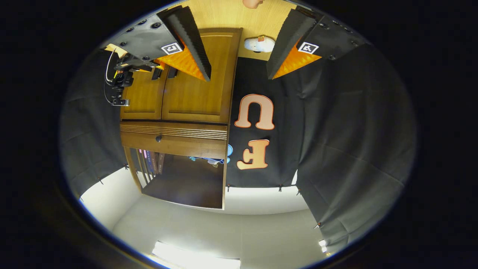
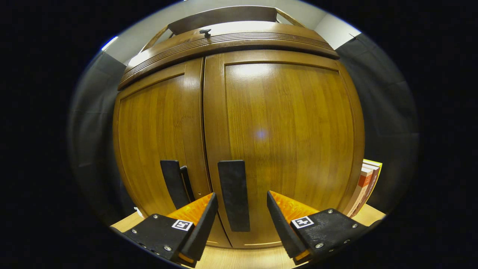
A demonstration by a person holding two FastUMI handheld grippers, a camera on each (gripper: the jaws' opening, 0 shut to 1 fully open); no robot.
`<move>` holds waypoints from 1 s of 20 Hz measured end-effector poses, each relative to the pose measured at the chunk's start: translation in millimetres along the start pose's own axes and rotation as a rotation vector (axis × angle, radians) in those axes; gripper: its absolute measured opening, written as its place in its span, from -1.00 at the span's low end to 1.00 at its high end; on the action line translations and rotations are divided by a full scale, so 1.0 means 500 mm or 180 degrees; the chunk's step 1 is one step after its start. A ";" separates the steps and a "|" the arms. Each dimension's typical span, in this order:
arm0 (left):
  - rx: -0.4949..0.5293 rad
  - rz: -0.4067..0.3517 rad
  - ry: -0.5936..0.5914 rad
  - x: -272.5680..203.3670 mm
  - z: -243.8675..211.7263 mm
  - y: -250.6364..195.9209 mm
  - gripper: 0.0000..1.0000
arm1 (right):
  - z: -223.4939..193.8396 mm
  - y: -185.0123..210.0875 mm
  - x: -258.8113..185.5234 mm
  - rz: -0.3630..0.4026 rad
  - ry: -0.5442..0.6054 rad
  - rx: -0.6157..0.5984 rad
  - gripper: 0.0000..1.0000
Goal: Open the right door of the double-door shoe cabinet with the right hand, and open the left door with the left hand.
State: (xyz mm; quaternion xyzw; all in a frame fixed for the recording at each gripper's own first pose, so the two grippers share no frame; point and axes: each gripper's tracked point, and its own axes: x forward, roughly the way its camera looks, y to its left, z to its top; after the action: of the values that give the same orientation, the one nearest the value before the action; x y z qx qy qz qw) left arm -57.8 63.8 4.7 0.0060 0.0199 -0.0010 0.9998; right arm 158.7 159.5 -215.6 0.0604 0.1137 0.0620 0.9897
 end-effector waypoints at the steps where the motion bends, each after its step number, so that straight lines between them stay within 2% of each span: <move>1: 0.0011 0.0013 -0.0005 0.001 0.000 0.002 0.93 | -0.002 0.003 0.004 0.0019 0.0012 0.0003 0.43; 4: 0.0030 0.0019 0.0011 0.003 -0.004 0.002 0.87 | -0.010 0.004 0.018 0.0019 0.0050 0.0021 0.36; 5: 0.0025 0.0008 0.0019 0.003 -0.006 0.002 0.93 | -0.014 0.001 0.021 -0.0007 0.0067 0.0032 0.07; 6: 0.0018 -0.0005 0.0027 0.005 -0.009 0.000 0.92 | -0.016 0.006 0.020 0.0033 0.0078 0.0056 0.12; 8: 0.0015 -0.0008 0.0043 0.003 -0.013 0.002 0.92 | -0.016 0.009 0.022 0.0011 0.0061 0.0025 -0.29; 9: 0.0015 0.0000 0.0048 0.004 -0.014 0.003 0.87 | -0.016 0.008 0.019 0.0013 0.0059 -0.0005 -0.31; 10: 0.0011 0.0004 0.0048 0.004 -0.013 0.002 0.92 | -0.016 0.008 0.019 0.0020 0.0071 -0.0003 -0.34; 11: 0.0004 0.0004 0.0047 0.005 -0.013 0.002 0.87 | -0.019 0.007 0.015 0.0033 0.0094 0.0025 -0.46; 12: 0.0003 0.0012 0.0045 0.006 -0.013 0.002 0.87 | -0.020 0.006 0.007 0.0041 0.0115 0.0058 -0.29; 14: 0.0017 0.0042 0.0052 0.006 -0.014 0.003 0.87 | -0.023 0.004 -0.009 0.0051 0.0124 0.0040 -0.30; 15: 0.0021 0.0037 0.0057 0.004 -0.014 -0.001 0.87 | -0.023 0.003 -0.018 0.0061 0.0109 0.0007 -0.39; 20: -0.0015 -0.0054 0.0055 -0.007 -0.012 -0.032 0.97 | -0.025 -0.009 -0.088 0.0186 0.0122 0.0018 -0.41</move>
State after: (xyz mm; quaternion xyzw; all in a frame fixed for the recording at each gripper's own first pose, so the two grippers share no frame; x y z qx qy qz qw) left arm -61.6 47.9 -1.1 0.0035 0.0287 -0.0094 0.9995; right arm 113.6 150.6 -218.4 0.0652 0.1310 0.0916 0.9850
